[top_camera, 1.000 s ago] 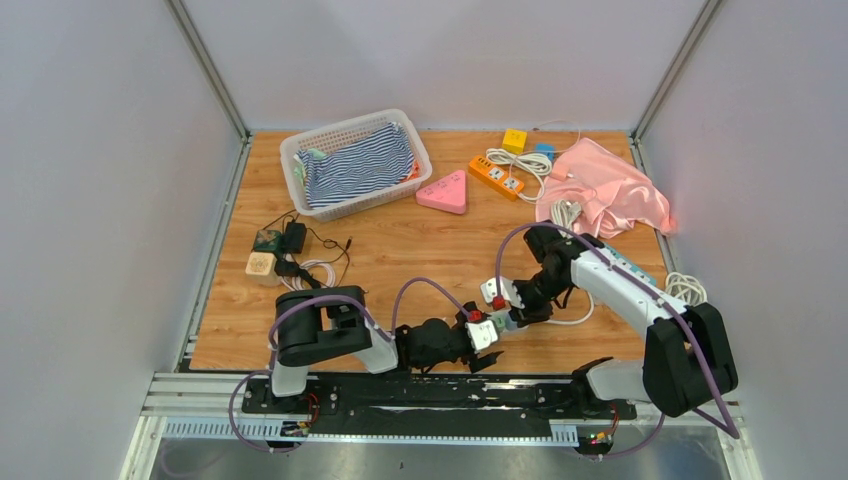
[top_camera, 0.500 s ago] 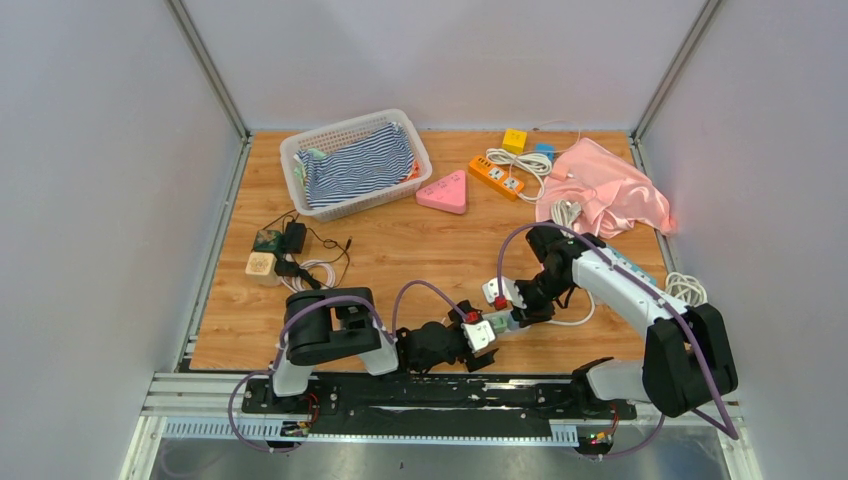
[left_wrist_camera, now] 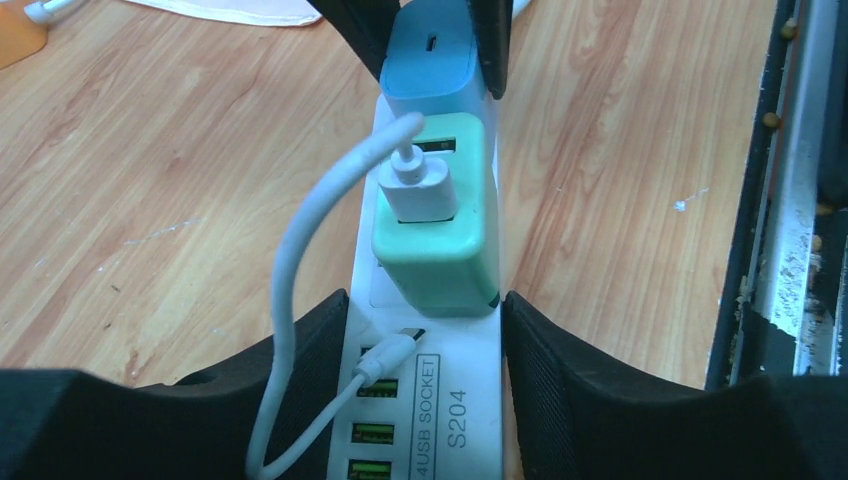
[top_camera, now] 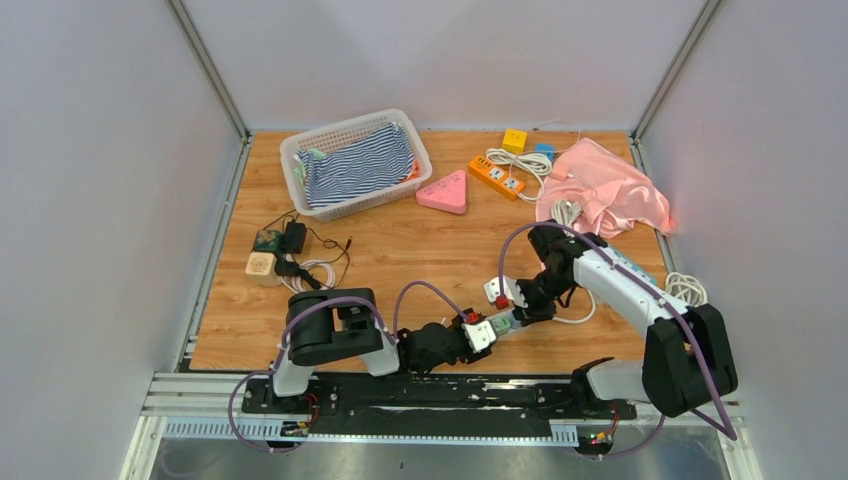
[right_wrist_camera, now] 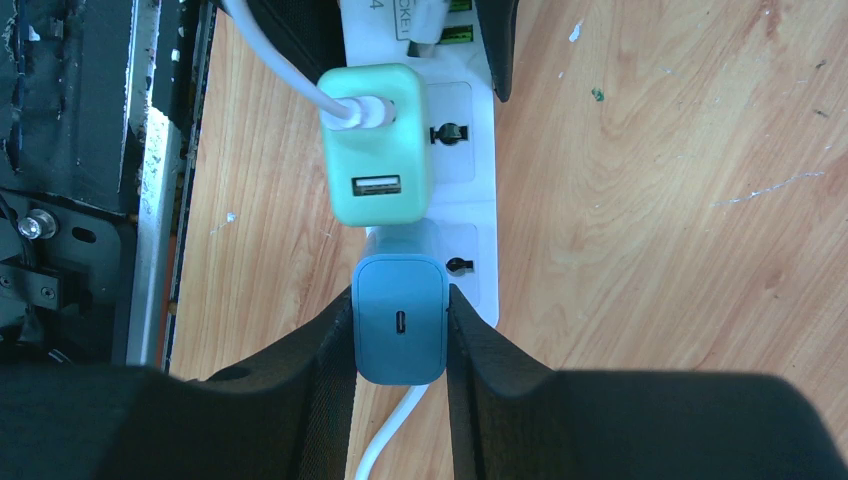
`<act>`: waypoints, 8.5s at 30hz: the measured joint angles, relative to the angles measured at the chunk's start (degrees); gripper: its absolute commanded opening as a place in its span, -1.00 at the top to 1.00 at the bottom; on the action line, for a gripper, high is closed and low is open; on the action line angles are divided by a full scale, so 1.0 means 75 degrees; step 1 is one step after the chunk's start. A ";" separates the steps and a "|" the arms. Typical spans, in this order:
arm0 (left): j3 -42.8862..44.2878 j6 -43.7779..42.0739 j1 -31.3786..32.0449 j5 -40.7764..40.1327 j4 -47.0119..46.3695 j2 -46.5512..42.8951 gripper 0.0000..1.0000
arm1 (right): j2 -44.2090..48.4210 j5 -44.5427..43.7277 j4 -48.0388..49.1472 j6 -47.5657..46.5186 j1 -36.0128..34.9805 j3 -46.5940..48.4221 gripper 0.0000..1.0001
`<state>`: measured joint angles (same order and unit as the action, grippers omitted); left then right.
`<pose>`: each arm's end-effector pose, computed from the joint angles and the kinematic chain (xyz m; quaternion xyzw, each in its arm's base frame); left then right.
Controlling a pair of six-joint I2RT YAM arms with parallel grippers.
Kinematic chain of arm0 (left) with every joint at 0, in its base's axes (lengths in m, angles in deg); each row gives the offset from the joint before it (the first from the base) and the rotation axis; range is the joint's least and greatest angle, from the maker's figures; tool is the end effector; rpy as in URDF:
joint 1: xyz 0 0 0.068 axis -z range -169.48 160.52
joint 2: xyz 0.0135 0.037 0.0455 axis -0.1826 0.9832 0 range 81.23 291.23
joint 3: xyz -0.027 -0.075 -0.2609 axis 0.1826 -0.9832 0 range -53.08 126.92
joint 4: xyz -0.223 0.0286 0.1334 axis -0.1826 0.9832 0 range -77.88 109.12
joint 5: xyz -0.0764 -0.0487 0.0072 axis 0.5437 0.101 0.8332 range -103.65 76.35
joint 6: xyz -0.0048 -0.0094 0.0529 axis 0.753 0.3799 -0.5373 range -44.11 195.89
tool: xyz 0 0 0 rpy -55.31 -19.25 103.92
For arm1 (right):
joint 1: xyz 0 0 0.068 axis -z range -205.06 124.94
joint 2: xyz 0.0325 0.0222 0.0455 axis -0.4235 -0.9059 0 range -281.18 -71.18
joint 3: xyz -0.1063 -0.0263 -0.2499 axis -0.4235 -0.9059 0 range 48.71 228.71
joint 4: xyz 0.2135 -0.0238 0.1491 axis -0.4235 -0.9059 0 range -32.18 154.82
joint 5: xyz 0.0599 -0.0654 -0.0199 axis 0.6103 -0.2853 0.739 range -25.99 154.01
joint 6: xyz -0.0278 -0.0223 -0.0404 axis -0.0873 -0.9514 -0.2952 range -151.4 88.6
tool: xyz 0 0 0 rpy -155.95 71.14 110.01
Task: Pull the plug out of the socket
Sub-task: Remove the plug from the socket.
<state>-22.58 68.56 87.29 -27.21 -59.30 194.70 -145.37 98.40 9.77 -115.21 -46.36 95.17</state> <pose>0.0817 -0.3106 0.0981 0.4598 0.6212 -0.2825 0.5683 0.1846 0.0935 0.2041 -0.7683 0.5649 0.2211 0.2044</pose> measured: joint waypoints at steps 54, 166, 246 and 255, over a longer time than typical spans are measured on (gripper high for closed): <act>-0.0003 0.0778 -0.0428 0.1285 -0.0119 0.0041 1.00 | 0.0647 0.0391 0.0399 -0.0391 0.0201 -0.0629 1.00; 0.0067 0.0810 -0.0458 0.1749 -0.0070 0.0067 1.00 | 0.0609 0.0519 0.0318 0.0988 0.0230 -0.0603 1.00; 0.0163 0.0868 -0.0458 0.1789 -0.0041 0.0125 0.96 | 0.0493 0.1212 -0.0254 -0.0163 0.0801 -0.0434 1.00; 0.0166 0.0871 -0.0458 0.1789 -0.0041 0.0125 0.13 | 0.0574 0.1387 -0.0373 -0.0189 0.0962 -0.0242 1.00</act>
<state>-21.33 75.09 83.86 -13.79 -59.61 195.64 -141.07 108.80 6.98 -116.63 -39.14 93.35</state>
